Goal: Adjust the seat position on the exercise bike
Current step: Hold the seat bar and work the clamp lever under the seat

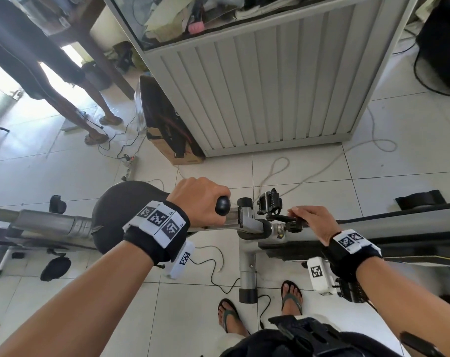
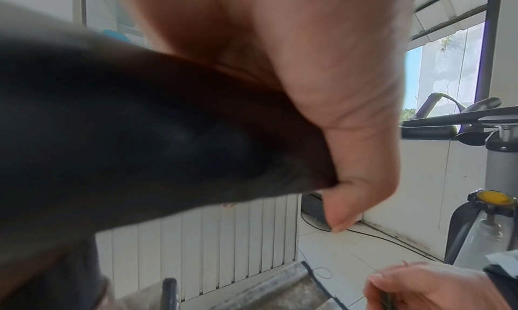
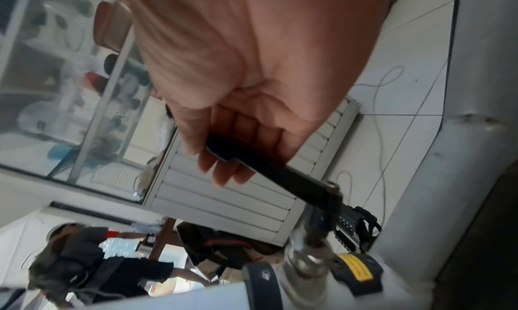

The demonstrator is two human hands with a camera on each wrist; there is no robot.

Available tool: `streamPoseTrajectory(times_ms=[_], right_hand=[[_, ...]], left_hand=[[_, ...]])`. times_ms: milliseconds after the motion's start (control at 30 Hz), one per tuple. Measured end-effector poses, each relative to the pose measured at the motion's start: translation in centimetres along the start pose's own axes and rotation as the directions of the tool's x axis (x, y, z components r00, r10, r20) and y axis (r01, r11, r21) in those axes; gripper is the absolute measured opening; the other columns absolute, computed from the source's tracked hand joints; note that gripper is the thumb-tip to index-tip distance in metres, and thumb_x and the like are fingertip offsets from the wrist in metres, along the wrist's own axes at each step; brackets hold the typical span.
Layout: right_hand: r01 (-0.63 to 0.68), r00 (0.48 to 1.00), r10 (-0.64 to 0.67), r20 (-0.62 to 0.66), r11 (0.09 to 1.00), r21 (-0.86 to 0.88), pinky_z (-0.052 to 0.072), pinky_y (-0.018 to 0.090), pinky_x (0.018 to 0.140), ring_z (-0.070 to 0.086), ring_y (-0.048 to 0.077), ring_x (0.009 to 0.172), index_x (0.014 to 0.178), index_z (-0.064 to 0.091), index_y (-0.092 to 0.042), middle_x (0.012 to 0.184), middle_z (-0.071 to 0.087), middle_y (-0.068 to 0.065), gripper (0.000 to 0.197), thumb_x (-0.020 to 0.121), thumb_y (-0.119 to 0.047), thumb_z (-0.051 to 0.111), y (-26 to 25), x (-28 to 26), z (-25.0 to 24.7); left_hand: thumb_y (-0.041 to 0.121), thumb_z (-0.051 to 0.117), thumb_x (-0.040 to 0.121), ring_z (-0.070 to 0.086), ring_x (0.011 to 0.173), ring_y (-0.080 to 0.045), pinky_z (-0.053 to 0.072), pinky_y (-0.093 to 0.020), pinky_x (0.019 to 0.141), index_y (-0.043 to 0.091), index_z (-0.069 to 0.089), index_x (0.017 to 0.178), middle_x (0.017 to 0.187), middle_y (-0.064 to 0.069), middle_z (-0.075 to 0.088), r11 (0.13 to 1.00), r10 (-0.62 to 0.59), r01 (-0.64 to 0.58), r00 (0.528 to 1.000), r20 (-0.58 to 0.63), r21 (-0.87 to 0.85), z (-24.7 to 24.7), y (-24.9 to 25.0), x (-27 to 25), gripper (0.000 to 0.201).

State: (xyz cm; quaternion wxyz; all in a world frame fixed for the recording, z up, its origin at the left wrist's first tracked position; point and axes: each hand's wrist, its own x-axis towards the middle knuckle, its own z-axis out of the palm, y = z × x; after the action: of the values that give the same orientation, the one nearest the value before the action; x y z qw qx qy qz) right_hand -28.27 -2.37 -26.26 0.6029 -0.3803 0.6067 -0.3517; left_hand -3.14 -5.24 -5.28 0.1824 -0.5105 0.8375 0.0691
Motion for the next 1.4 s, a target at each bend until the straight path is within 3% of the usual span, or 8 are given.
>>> streamPoseTrajectory(times_ms=[400, 533, 767, 867, 967, 1133, 1267, 1400], right_hand=[[0.052, 0.993, -0.015, 0.116, 0.946, -0.319, 0.041, 0.030, 0.102, 0.054, 0.009, 0.115, 0.122, 0.057, -0.020, 0.121, 0.061, -0.005, 0.052, 0.074, -0.027, 0.077, 4.4, -3.3, -1.5], [-0.062, 0.977, 0.119, 0.176, 0.952, -0.299, 0.055, 0.016, 0.069, 0.064, 0.009, 0.089, 0.114, 0.044, -0.028, 0.108, 0.059, -0.009, 0.054, 0.075, -0.009, 0.076, 3.9, -3.6, -1.6], [-0.300, 0.908, 0.397, -0.133, 0.396, -0.868, 0.049, 0.031, 0.082, 0.063, 0.030, 0.105, 0.112, 0.063, -0.002, 0.112, 0.068, 0.016, 0.044, 0.088, -0.039, 0.056, 7.8, -0.6, -1.2], [-0.391, 0.889, 0.432, -0.151, 0.545, -0.742, 0.053, 0.034, 0.089, 0.061, 0.032, 0.109, 0.121, 0.057, 0.002, 0.120, 0.062, 0.022, 0.041, 0.095, -0.026, 0.044, 7.0, 1.5, -1.0], [-0.434, 0.899, 0.421, -0.123, 0.816, -0.381, 0.052, 0.023, 0.069, 0.059, 0.032, 0.113, 0.128, 0.049, 0.007, 0.131, 0.055, 0.021, 0.038, 0.096, -0.011, 0.037, 4.2, 3.5, -0.1], [-0.330, 0.918, 0.363, -0.158, 0.923, 0.200, 0.050, 0.032, 0.075, 0.065, 0.025, 0.091, 0.083, 0.069, -0.009, 0.104, 0.071, 0.012, 0.039, 0.094, -0.036, 0.043, 1.1, 3.0, 0.4], [-0.151, 0.988, 0.143, -0.056, 0.970, -0.191, 0.047, 0.036, 0.099, 0.063, 0.020, 0.102, 0.106, 0.070, -0.019, 0.112, 0.069, 0.004, 0.027, 0.086, -0.035, 0.060, 3.0, -1.0, -0.6], [-0.351, 0.933, 0.338, -0.125, 0.770, -0.534, 0.050, 0.034, 0.093, 0.062, 0.024, 0.103, 0.121, 0.060, -0.011, 0.111, 0.067, 0.009, 0.047, 0.080, -0.034, 0.069, 8.2, -3.0, -1.1]], left_hand=[[0.047, 0.063, 0.072, 0.050, 0.074, -0.015, 0.035, -0.028, 0.066, 0.033, 0.061, 0.102, 0.089, 0.007, 0.068, 1.000, 0.001, -0.001, 1.000, 0.002, -0.013, 0.0, -0.1, 0.0, 0.033], [0.046, 0.064, 0.071, 0.050, 0.075, -0.016, 0.035, -0.029, 0.066, 0.032, 0.062, 0.101, 0.088, 0.007, 0.068, 1.000, 0.005, -0.005, 1.000, 0.000, -0.022, 0.1, -0.2, 0.1, 0.033], [0.046, 0.064, 0.072, 0.052, 0.077, -0.017, 0.036, -0.029, 0.069, 0.032, 0.062, 0.104, 0.090, 0.006, 0.068, 1.000, 0.013, -0.014, 1.000, -0.008, -0.028, 0.1, -0.1, -0.1, 0.035], [0.046, 0.065, 0.071, 0.050, 0.076, -0.017, 0.037, -0.030, 0.069, 0.032, 0.062, 0.104, 0.090, 0.005, 0.068, 0.999, 0.012, -0.012, 1.000, 0.000, -0.030, 0.0, 0.0, 0.0, 0.036], [0.046, 0.065, 0.071, 0.051, 0.077, -0.017, 0.036, -0.029, 0.069, 0.031, 0.062, 0.103, 0.089, 0.006, 0.067, 0.999, 0.011, -0.011, 1.000, -0.004, -0.034, 0.0, 0.0, -0.1, 0.035], [0.045, 0.066, 0.072, 0.049, 0.075, -0.016, 0.035, -0.028, 0.068, 0.031, 0.062, 0.101, 0.081, 0.007, 0.060, 1.000, 0.017, -0.018, 1.000, -0.008, -0.024, -0.1, 0.1, -0.2, 0.033], [0.044, 0.066, 0.071, 0.053, 0.076, -0.019, 0.036, -0.029, 0.068, 0.030, 0.063, 0.100, 0.080, 0.006, 0.060, 0.999, 0.018, -0.019, 1.000, -0.015, -0.032, -0.1, 0.1, -0.3, 0.033], [0.043, 0.065, 0.069, 0.053, 0.075, -0.021, 0.035, -0.029, 0.067, 0.030, 0.064, 0.099, 0.084, 0.004, 0.066, 0.999, 0.012, -0.013, 1.000, -0.025, -0.033, 0.0, 0.1, -0.3, 0.033]])
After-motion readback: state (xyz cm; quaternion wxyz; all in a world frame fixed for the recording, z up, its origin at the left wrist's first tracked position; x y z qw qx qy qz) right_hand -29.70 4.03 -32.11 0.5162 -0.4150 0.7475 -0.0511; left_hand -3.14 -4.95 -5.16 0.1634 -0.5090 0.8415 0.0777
